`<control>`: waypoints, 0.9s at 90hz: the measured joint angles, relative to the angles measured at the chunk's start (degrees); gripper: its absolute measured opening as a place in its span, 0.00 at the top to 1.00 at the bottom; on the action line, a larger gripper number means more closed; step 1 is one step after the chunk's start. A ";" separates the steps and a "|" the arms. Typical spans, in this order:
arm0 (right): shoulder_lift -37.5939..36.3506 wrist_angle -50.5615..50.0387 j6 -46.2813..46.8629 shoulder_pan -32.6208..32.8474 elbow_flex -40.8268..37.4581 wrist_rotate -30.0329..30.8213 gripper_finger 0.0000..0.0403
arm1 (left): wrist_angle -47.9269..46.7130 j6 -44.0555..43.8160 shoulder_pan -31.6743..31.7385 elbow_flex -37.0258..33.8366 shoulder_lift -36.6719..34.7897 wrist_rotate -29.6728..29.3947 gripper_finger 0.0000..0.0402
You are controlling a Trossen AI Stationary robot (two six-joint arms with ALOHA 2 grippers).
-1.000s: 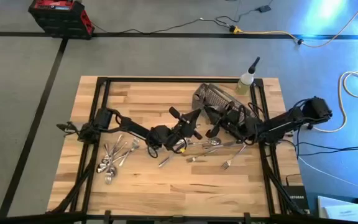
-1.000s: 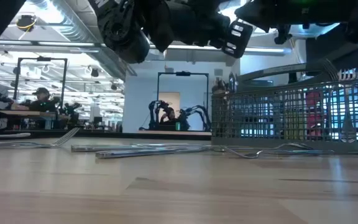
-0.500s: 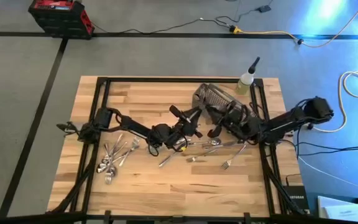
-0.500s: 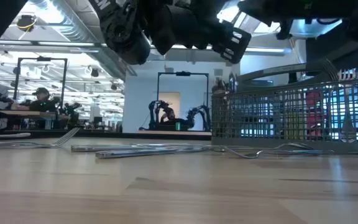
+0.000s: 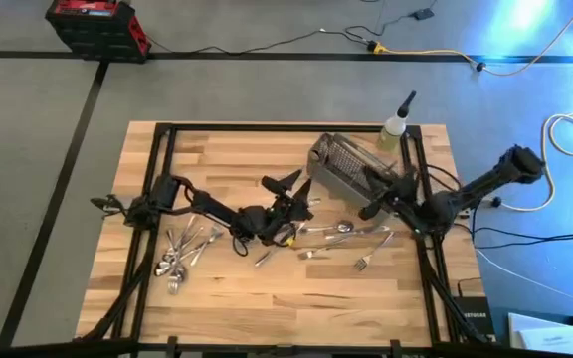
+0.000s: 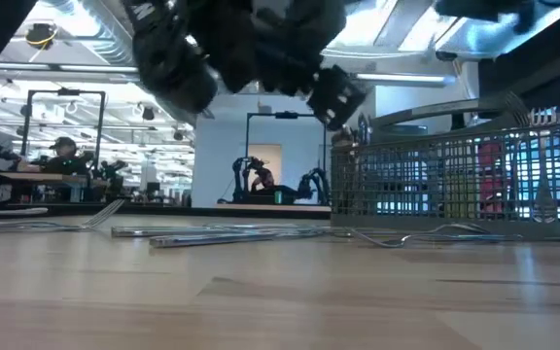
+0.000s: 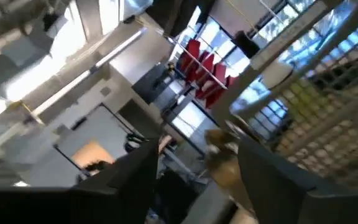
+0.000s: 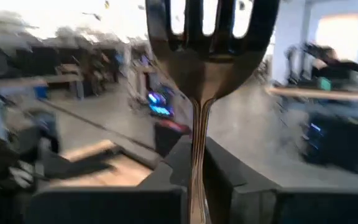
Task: Sort silverware
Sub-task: Put the silver fork into the gray silverware organizer
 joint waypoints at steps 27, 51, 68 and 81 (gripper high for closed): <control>-7.29 -9.12 2.80 19.13 -1.12 12.53 0.99 | 2.85 -10.52 -1.66 -12.07 -6.60 -0.29 0.52; -11.37 -11.62 4.61 23.29 -6.66 12.50 0.99 | 2.17 -29.93 -0.20 -23.73 -13.14 1.12 0.52; -20.08 -11.74 1.89 23.19 -12.78 12.52 0.99 | 1.87 -37.27 0.11 -28.86 -14.10 2.31 0.52; -27.27 -12.35 -1.24 24.65 -17.28 12.55 0.99 | -0.01 -40.49 -0.06 -30.00 -14.10 2.86 0.52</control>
